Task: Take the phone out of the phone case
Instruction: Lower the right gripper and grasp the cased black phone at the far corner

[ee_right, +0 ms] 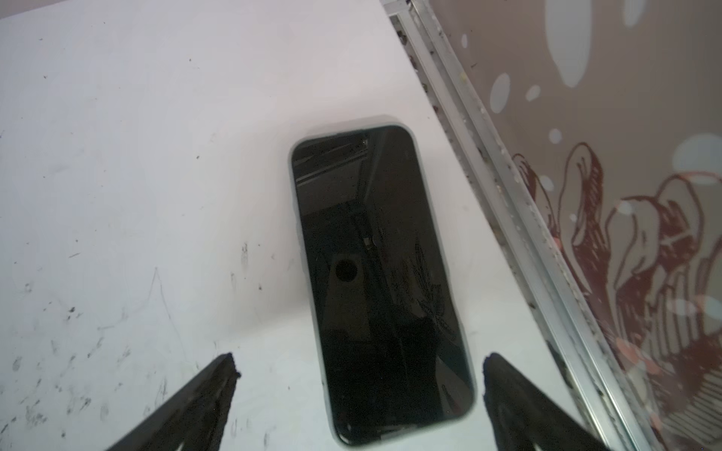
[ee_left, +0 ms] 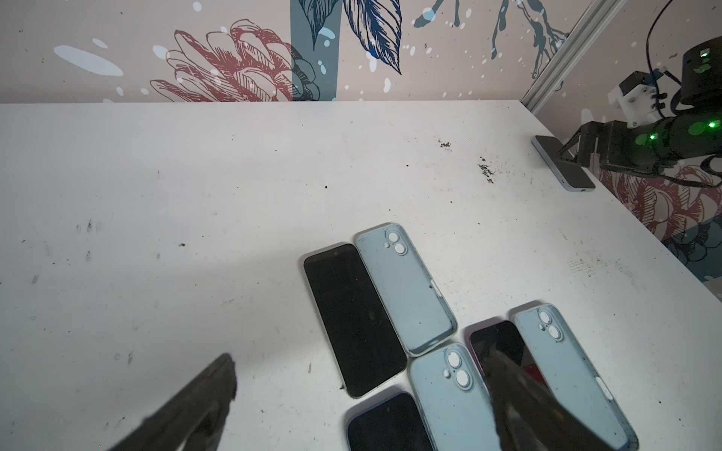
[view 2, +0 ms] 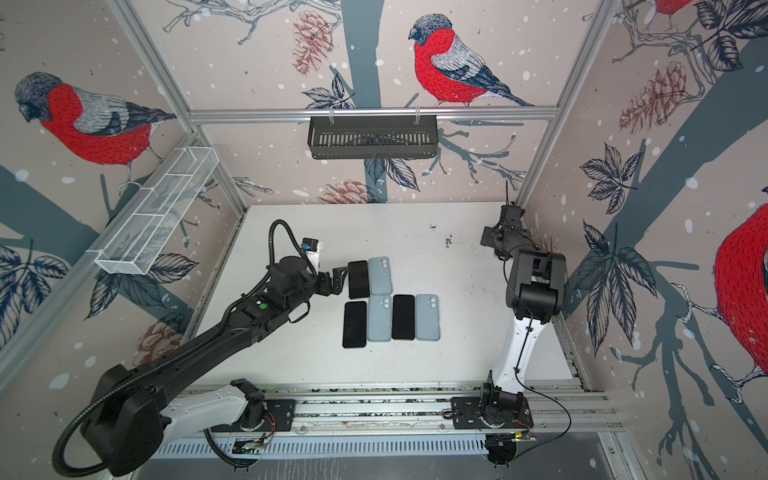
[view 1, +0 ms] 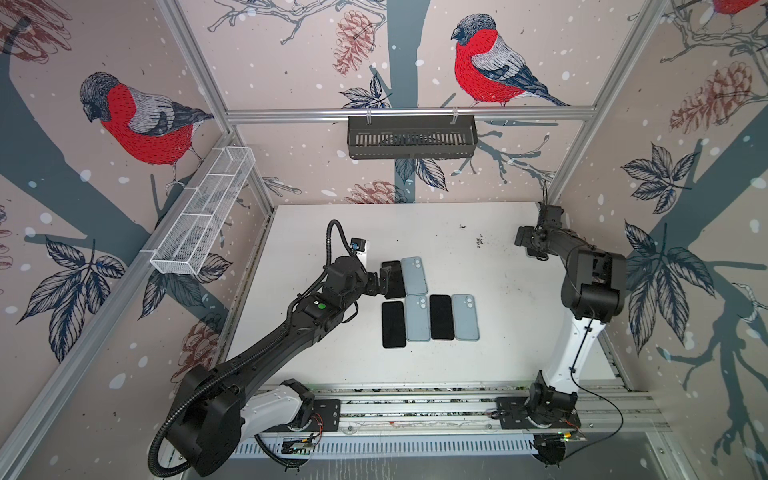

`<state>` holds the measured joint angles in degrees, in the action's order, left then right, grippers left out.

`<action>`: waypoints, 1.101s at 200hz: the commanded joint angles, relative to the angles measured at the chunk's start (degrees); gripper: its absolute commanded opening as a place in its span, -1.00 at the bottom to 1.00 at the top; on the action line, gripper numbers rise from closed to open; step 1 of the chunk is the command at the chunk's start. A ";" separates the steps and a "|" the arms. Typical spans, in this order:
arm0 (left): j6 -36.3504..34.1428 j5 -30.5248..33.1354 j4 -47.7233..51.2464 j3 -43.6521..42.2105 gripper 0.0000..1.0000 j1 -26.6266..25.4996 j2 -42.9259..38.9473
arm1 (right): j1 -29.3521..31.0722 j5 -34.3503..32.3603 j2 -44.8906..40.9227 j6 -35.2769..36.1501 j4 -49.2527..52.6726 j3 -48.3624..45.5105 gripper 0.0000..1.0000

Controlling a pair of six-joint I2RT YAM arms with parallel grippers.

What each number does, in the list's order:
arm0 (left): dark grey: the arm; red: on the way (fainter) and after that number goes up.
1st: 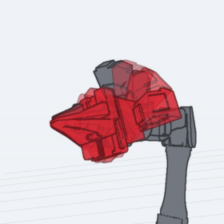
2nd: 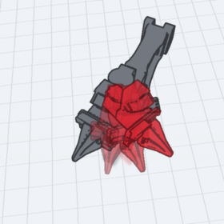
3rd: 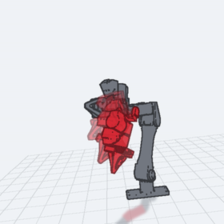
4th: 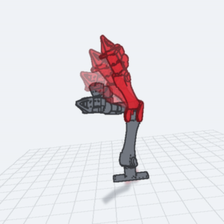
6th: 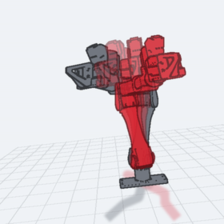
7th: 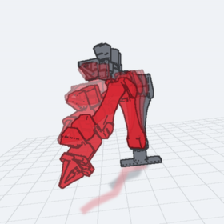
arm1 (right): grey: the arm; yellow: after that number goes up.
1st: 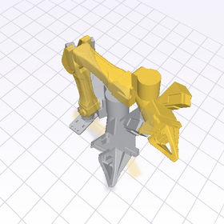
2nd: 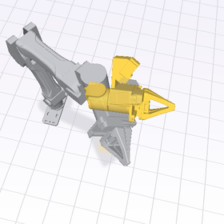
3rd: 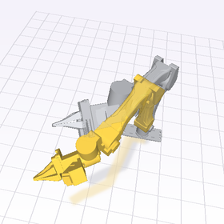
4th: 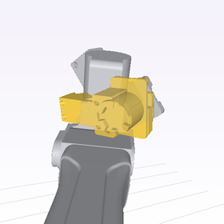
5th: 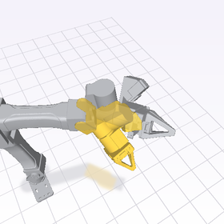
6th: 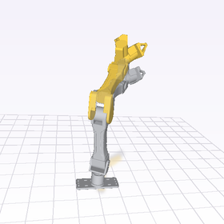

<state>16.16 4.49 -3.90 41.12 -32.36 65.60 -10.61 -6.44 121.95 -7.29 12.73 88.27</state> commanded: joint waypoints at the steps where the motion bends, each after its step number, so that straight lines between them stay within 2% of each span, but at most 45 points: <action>1: -0.11 0.96 -2.74 -0.81 0.97 0.01 -1.12 | -0.81 3.00 1.87 2.31 1.84 2.47 0.99; 50: 0.12 0.96 -4.58 -1.88 0.96 -0.06 -2.16 | -2.78 4.37 5.56 3.89 4.51 5.92 0.99; 124: 1.16 0.53 -4.65 -1.67 0.95 -0.04 -1.58 | -4.84 10.15 8.81 6.62 6.42 8.49 0.99; 152: 1.52 -0.05 -4.69 -1.36 0.95 -0.05 -1.28 | -4.77 12.53 9.73 7.55 7.31 8.84 0.81; 220: 2.56 -1.54 -5.06 -0.69 0.92 -0.07 -0.48 | -4.29 13.40 9.72 8.33 7.66 7.61 0.38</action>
<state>17.85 3.51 -7.33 39.88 -32.36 65.01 -15.42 4.38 130.96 0.45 15.94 96.66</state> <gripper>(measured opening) 0.962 0.732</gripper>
